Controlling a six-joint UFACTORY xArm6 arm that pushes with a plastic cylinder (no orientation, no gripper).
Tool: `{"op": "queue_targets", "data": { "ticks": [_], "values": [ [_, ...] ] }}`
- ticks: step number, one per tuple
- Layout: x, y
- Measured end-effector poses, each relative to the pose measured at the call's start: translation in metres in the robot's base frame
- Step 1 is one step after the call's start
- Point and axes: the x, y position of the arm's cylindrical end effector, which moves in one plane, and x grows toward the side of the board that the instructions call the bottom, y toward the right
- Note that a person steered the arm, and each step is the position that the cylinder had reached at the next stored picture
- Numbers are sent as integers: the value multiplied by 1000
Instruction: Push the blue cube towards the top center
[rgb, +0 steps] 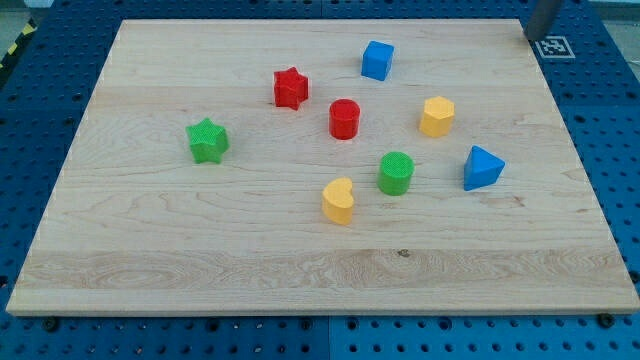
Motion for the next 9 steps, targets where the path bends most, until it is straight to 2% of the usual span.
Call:
{"op": "queue_targets", "data": {
  "ticks": [1, 3, 5, 6, 9],
  "values": [
    [21, -35],
    [24, -37],
    [67, -64],
    [67, -67],
    [67, -133]
  ]
}}
